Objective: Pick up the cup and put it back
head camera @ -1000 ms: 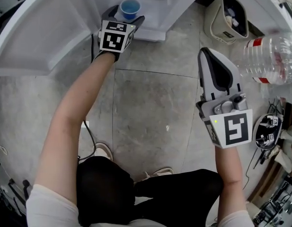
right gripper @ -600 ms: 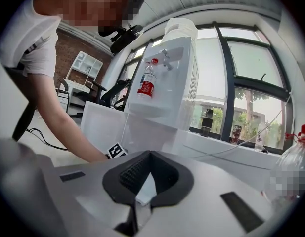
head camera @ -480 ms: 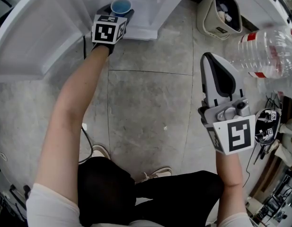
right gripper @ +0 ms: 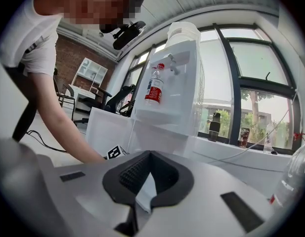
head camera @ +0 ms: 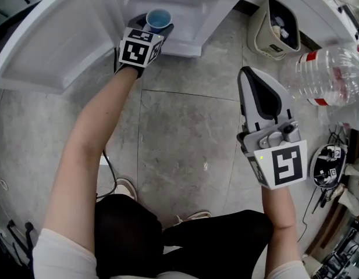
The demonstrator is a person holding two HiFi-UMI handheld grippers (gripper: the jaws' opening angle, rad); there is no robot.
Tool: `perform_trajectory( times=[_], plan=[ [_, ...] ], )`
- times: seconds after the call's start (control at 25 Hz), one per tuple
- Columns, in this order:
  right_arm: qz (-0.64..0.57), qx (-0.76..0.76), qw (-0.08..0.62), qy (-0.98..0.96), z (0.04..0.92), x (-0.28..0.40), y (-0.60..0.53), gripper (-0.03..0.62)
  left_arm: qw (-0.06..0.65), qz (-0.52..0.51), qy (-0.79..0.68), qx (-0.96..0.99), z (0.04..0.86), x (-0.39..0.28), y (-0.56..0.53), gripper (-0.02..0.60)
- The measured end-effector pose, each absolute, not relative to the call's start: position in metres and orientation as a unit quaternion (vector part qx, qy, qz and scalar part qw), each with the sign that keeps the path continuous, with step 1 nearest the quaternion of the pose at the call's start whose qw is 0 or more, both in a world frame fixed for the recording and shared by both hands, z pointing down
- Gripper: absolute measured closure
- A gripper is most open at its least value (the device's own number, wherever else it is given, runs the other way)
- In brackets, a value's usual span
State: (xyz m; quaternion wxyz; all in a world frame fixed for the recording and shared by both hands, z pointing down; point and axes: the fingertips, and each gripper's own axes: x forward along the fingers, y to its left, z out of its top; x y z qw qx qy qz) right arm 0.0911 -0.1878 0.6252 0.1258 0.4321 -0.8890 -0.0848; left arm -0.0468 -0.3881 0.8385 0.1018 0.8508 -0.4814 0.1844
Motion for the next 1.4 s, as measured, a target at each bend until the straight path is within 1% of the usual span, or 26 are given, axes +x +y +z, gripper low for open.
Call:
perform_trajectory(
  times=[0.24,0.6,0.8,0.88,1.04,1.08,1.28,1.4],
  plan=[
    [-0.084,0.427,0.101,-0.895,0.62,0.083,-0.189,0.574,0.096,0.184,-0.476,0.855,0.816,-0.053,-0.374,0.268],
    [-0.081,0.449,0.076,-0.887,0.606,0.092,-0.204,0.574,0.096,0.172,-0.47,0.861,0.771,-0.066,-0.331,0.268],
    [-0.082,0.458,0.065,-0.883,0.602,0.099,-0.207,0.574,0.066,0.16,-0.47,0.866,0.728,-0.081,-0.305,0.27],
    [-0.081,0.462,0.062,-0.881,0.602,0.104,-0.208,0.574,0.078,0.15,-0.462,0.871,0.711,-0.088,-0.292,0.27],
    [-0.082,0.478,0.051,-0.873,0.594,0.117,-0.211,0.574,0.142,0.113,-0.433,0.883,0.676,-0.109,-0.256,0.27],
    [-0.082,0.482,0.046,-0.871,0.591,0.121,-0.212,0.574,0.148,0.107,-0.429,0.885,0.666,-0.114,-0.246,0.27],
    [-0.077,0.503,0.02,-0.861,0.575,0.139,-0.217,0.574,0.103,0.124,-0.441,0.883,0.635,-0.139,-0.191,0.27],
    [-0.087,0.516,0.008,-0.852,0.561,0.156,-0.216,0.574,0.11,0.104,-0.469,0.87,0.622,-0.161,-0.156,0.27]
  ],
)
